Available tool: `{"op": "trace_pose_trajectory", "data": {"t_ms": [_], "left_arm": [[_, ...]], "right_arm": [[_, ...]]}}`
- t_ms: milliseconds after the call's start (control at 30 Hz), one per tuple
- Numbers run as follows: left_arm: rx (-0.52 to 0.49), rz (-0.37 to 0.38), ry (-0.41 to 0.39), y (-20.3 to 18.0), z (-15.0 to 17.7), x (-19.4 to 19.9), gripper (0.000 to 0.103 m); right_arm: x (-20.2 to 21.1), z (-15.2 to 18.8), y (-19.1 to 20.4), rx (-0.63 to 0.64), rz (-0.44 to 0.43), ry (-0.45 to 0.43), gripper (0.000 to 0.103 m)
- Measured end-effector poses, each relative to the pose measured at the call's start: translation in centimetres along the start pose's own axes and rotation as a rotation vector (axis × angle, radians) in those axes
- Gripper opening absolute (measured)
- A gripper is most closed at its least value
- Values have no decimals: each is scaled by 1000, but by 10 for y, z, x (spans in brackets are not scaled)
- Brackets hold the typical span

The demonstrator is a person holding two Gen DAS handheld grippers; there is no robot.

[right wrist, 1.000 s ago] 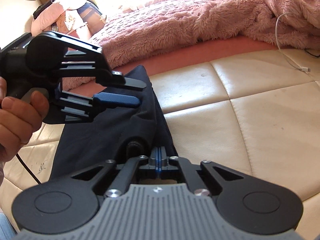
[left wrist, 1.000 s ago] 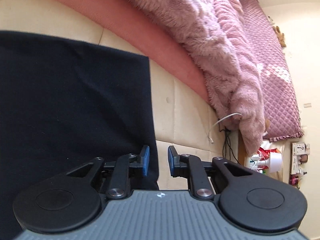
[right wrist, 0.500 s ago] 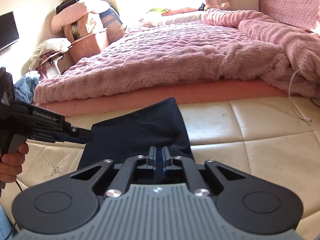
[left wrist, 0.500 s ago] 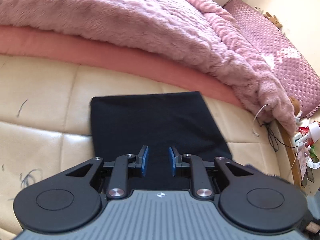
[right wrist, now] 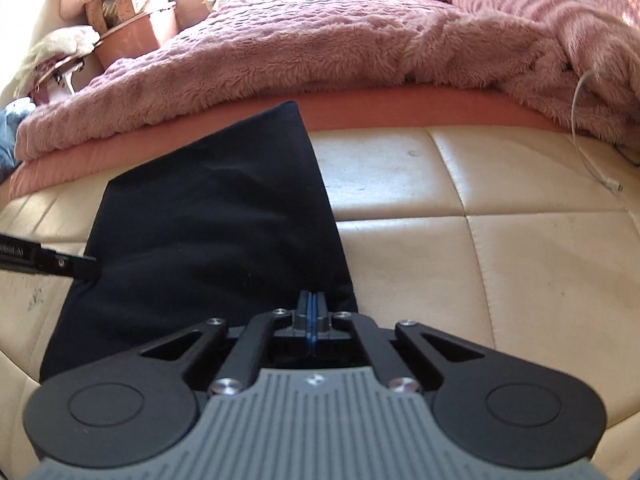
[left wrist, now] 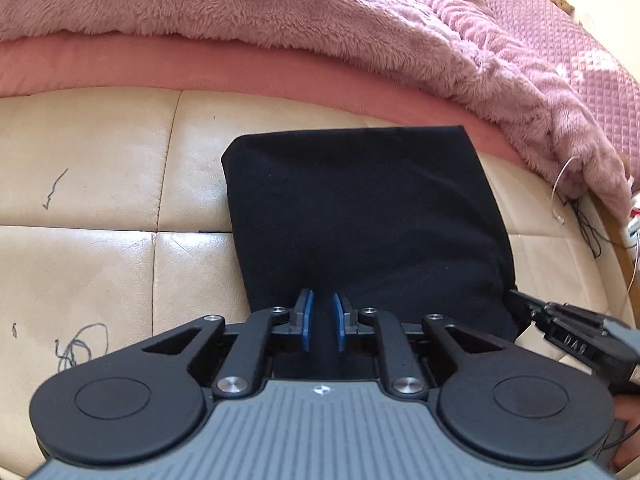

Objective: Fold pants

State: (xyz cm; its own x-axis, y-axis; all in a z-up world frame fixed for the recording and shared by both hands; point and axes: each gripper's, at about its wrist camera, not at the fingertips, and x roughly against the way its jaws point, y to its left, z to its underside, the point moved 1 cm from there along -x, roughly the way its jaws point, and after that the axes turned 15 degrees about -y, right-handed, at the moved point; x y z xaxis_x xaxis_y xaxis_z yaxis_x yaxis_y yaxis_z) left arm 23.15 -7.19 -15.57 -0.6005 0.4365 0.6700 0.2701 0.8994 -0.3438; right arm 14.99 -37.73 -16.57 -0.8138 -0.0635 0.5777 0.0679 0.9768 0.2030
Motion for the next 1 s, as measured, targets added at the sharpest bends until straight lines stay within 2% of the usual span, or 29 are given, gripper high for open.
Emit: {"op": "trace_pose_trajectory", "data": {"t_ms": [133, 200, 367, 533, 733, 1000], "left_arm": [[8, 14, 0, 3, -3, 3, 17], [12, 28, -25, 4, -7, 8, 17], [-22, -8, -126, 8, -28, 13, 18], [-42, -28, -164, 9, -49, 1, 17], [-75, -50, -168, 6, -56, -25, 18], [-85, -54, -140, 16, -47, -50, 18]], "right_arm": [[0, -4, 5, 29, 7, 11, 0], [6, -11, 8, 31, 11, 5, 0], [18, -43, 27, 71, -20, -94, 2], [-13, -71, 40, 133, -30, -143, 2], [-59, -92, 35, 112, -25, -150, 2], [-107, -76, 16, 85, -11, -71, 3]]}}
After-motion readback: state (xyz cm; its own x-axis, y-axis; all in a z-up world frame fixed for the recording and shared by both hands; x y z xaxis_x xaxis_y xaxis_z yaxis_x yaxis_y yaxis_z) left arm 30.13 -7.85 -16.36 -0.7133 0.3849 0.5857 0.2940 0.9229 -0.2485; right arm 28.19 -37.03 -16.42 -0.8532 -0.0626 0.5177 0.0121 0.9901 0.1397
